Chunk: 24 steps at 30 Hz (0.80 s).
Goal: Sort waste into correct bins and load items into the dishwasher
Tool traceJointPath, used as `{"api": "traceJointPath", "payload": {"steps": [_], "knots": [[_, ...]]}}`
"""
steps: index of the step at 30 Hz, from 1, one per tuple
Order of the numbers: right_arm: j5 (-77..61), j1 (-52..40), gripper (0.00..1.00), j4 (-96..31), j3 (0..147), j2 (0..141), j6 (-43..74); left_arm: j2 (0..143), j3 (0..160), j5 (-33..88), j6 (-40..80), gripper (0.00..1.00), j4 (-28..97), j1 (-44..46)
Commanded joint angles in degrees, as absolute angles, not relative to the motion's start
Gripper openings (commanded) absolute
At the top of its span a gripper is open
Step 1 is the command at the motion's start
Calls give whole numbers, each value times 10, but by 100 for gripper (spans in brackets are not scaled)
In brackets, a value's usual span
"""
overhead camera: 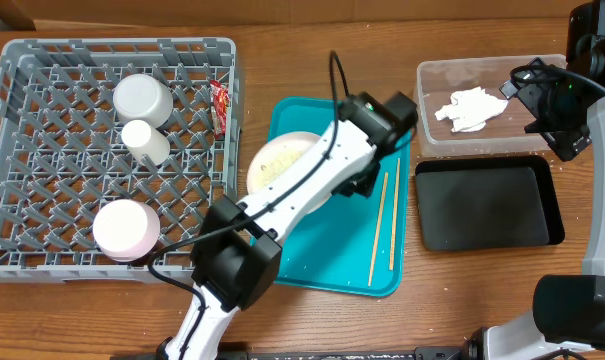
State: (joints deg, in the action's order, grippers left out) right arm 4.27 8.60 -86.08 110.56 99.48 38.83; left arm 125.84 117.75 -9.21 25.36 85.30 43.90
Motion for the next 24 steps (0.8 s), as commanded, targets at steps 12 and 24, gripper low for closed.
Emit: {"api": "traceJointPath", "payload": {"steps": [12,24], "knots": [[42,87,100,-858,1114,985,390,1262,1275,-110,227,4,917,373],[42,87,100,-858,1114,985,390,1262,1276,-106,228,4,908,381]]}}
